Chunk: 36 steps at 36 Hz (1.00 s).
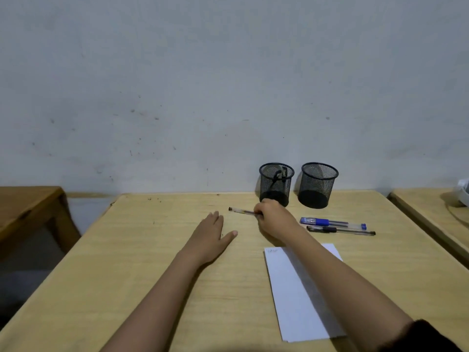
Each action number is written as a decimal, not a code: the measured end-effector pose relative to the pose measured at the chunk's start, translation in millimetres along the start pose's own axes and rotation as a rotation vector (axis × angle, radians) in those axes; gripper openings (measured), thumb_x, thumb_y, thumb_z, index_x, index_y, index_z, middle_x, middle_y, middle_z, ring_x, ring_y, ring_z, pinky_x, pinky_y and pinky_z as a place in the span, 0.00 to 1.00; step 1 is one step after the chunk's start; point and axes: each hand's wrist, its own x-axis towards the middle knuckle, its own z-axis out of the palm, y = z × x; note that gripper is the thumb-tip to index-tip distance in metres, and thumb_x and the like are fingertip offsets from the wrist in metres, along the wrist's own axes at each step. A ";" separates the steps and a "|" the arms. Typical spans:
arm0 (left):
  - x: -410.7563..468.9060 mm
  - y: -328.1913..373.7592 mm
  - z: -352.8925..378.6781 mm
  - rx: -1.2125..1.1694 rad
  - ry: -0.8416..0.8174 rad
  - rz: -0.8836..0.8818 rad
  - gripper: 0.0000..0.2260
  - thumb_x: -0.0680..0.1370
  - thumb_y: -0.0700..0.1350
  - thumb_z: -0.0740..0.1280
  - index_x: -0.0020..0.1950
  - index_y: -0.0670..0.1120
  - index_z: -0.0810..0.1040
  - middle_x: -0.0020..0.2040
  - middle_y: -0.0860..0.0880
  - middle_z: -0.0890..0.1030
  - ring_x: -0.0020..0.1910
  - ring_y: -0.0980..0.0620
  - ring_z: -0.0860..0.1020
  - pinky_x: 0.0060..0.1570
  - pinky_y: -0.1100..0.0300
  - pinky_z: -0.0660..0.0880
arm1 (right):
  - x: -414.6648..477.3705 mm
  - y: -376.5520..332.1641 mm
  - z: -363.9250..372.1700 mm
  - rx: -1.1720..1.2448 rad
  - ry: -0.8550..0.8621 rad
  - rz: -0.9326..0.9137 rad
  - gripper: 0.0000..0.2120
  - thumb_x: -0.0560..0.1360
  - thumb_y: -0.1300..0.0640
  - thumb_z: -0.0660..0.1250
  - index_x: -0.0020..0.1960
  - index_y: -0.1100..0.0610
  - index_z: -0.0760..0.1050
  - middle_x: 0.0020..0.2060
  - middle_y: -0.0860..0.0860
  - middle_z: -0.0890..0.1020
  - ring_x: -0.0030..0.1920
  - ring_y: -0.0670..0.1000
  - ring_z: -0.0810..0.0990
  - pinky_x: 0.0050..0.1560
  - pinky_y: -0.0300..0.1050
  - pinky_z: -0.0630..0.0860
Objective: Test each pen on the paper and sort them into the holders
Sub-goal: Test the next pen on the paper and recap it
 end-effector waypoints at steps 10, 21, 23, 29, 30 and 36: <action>6.8 10.9 -12.1 -0.387 0.043 -0.036 0.15 0.78 0.54 0.62 0.56 0.44 0.71 0.59 0.46 0.72 0.66 0.46 0.69 0.56 0.61 0.69 | -2.2 -8.7 -18.4 0.730 0.191 0.109 0.11 0.72 0.67 0.68 0.52 0.58 0.79 0.41 0.52 0.78 0.39 0.46 0.75 0.42 0.34 0.73; 8.3 55.7 -15.3 -1.055 0.326 0.150 0.05 0.74 0.40 0.70 0.48 0.47 0.82 0.42 0.50 0.83 0.43 0.55 0.80 0.45 0.67 0.76 | -37.1 -4.4 -53.9 1.375 0.246 0.154 0.07 0.70 0.70 0.69 0.40 0.60 0.76 0.37 0.56 0.80 0.40 0.52 0.81 0.46 0.38 0.80; 8.1 56.5 -15.7 -1.028 0.299 0.196 0.05 0.74 0.39 0.70 0.45 0.49 0.82 0.39 0.49 0.83 0.40 0.55 0.81 0.47 0.63 0.77 | -42.2 -1.8 -57.3 1.473 0.237 0.201 0.07 0.71 0.72 0.67 0.40 0.62 0.75 0.36 0.56 0.80 0.39 0.51 0.81 0.45 0.37 0.81; 5.3 63.4 -21.7 -0.924 0.222 0.250 0.06 0.76 0.38 0.67 0.49 0.39 0.82 0.35 0.51 0.81 0.33 0.63 0.79 0.41 0.72 0.74 | -53.8 4.7 -61.9 1.494 0.223 0.230 0.07 0.70 0.72 0.67 0.38 0.62 0.76 0.31 0.52 0.82 0.36 0.48 0.83 0.47 0.40 0.81; 3.9 63.0 -23.4 -0.909 0.222 0.247 0.05 0.76 0.38 0.67 0.48 0.39 0.82 0.35 0.51 0.81 0.32 0.63 0.79 0.40 0.72 0.74 | -54.1 5.5 -63.3 1.473 0.234 0.244 0.08 0.70 0.72 0.67 0.37 0.61 0.76 0.31 0.52 0.82 0.35 0.48 0.83 0.46 0.39 0.81; -16.4 -6.7 -39.1 -1.063 0.474 -0.013 0.06 0.78 0.38 0.63 0.46 0.40 0.80 0.37 0.45 0.78 0.35 0.53 0.76 0.30 0.72 0.73 | -73.0 67.8 -96.6 1.592 0.676 0.373 0.05 0.73 0.68 0.66 0.40 0.62 0.74 0.26 0.45 0.81 0.31 0.42 0.81 0.40 0.33 0.79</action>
